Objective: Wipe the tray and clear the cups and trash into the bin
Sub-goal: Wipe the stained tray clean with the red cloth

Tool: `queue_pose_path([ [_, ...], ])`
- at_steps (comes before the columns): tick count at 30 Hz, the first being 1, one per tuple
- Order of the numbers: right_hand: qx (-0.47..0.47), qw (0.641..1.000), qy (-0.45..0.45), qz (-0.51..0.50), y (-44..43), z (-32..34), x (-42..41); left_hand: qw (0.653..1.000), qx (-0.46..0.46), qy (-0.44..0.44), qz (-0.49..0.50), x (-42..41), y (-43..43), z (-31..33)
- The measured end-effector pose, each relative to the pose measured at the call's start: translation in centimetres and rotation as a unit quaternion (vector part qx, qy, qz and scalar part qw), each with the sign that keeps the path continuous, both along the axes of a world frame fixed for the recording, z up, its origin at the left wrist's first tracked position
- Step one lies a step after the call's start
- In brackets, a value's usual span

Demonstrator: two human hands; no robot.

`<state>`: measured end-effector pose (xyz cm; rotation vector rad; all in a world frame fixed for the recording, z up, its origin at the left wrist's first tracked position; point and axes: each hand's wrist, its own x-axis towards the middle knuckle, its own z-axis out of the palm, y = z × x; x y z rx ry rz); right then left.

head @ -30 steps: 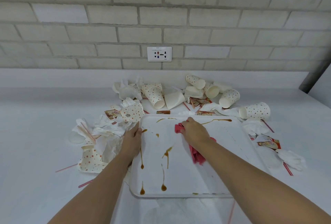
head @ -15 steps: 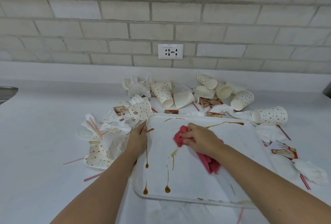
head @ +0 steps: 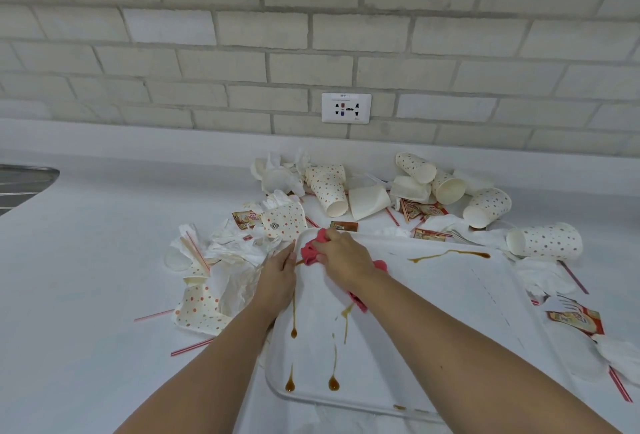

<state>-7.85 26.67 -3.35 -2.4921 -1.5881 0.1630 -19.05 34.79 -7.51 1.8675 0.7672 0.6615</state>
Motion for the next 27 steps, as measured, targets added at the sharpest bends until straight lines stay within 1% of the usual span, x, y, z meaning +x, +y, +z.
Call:
queue_pose_path([
  [2,-0.007,0.999,-0.006,0.035,0.0,0.1,-0.9,1.0,0.006,-0.008,0.001,0.0,-0.2,0.3],
  [4,-0.012,0.997,0.004,0.073,-0.6,0.2,-1.3,1.0,-0.007,-0.027,0.001,0.0,-0.2,0.1],
  [6,-0.025,0.992,0.036,0.119,-1.8,0.2,-1.0,0.999,-0.02,-0.034,0.008,0.1,-0.1,-0.1],
  [8,-0.033,0.985,0.081,0.151,-3.0,0.5,0.0,0.999,-0.012,-0.031,0.016,0.0,-0.1,-0.3],
  [10,-0.03,0.984,0.107,0.139,-3.3,0.7,1.3,0.999,-0.01,-0.036,0.013,-0.1,-0.4,0.1],
  [12,-0.018,0.992,0.085,0.097,-2.6,0.8,2.5,0.999,-0.015,-0.039,0.008,0.0,-0.4,0.2],
  [15,0.002,0.999,0.025,0.037,-0.7,0.2,2.6,0.999,-0.021,-0.033,0.004,0.0,-0.2,-0.1],
  [18,0.01,0.999,0.041,0.011,1.0,-0.4,1.8,1.0,-0.007,-0.024,0.011,0.0,0.0,-0.3],
  [24,-0.025,0.993,0.106,0.039,1.3,-0.5,1.0,0.999,0.014,-0.027,0.013,0.1,-0.2,-0.3],
  [27,-0.025,0.988,0.126,0.089,-0.5,-0.6,0.1,0.999,0.01,-0.035,0.018,0.2,-0.3,-0.1],
])
